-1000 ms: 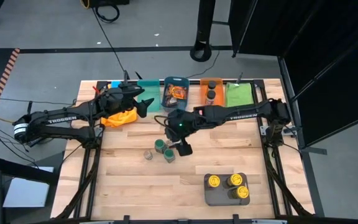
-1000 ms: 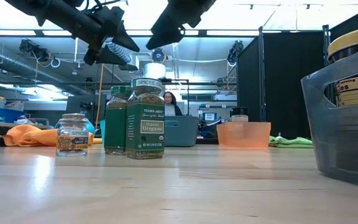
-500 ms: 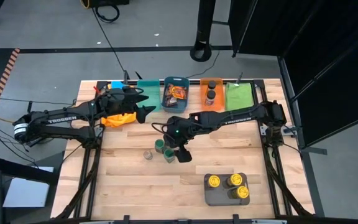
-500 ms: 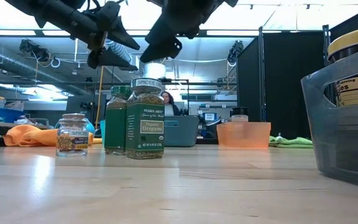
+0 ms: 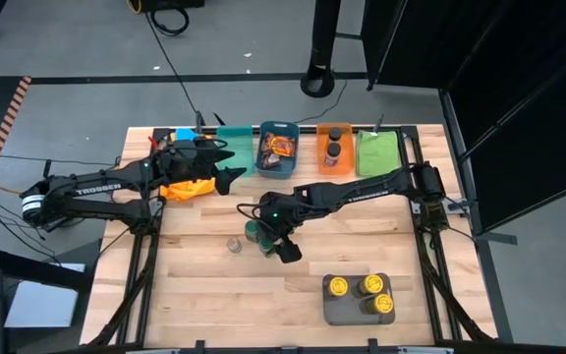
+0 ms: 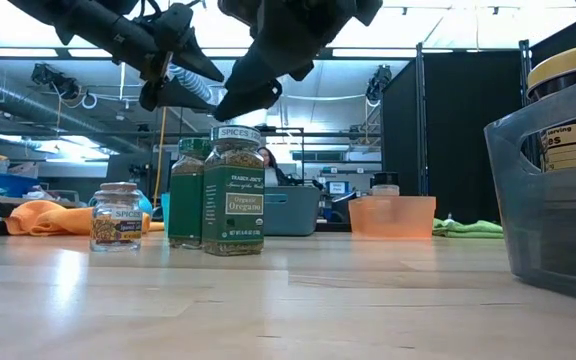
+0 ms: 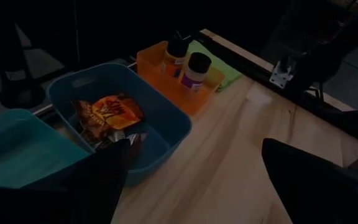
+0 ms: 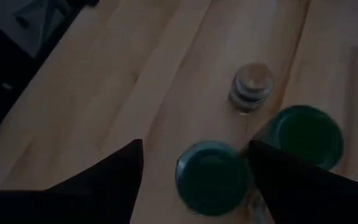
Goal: Sort spices by type
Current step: Put the right green seasoning bottle into the blue transparent bin
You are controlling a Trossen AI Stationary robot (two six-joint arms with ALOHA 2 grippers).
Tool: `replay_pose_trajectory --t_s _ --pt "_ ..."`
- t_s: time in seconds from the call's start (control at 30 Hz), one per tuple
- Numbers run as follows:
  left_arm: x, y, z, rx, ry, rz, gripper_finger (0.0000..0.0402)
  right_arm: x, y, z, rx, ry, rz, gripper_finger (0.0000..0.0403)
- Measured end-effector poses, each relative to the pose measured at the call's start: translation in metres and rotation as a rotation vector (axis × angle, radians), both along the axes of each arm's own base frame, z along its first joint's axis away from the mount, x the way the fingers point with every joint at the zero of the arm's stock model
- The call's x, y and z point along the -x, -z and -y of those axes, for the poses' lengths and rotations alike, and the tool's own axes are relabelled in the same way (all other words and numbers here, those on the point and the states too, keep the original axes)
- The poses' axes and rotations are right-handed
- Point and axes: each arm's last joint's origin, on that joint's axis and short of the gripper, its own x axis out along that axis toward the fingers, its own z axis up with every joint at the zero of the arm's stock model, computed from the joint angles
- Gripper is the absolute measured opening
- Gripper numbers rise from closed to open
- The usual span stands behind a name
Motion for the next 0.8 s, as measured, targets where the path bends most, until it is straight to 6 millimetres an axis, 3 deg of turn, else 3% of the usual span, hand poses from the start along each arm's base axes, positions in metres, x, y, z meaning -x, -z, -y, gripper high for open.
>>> replay_pose_trajectory --t_s 0.8 --pt "0.000 0.000 0.000 0.000 -0.003 -0.003 0.0369 -0.002 0.021 0.002 0.047 0.071 -0.074 0.0289"
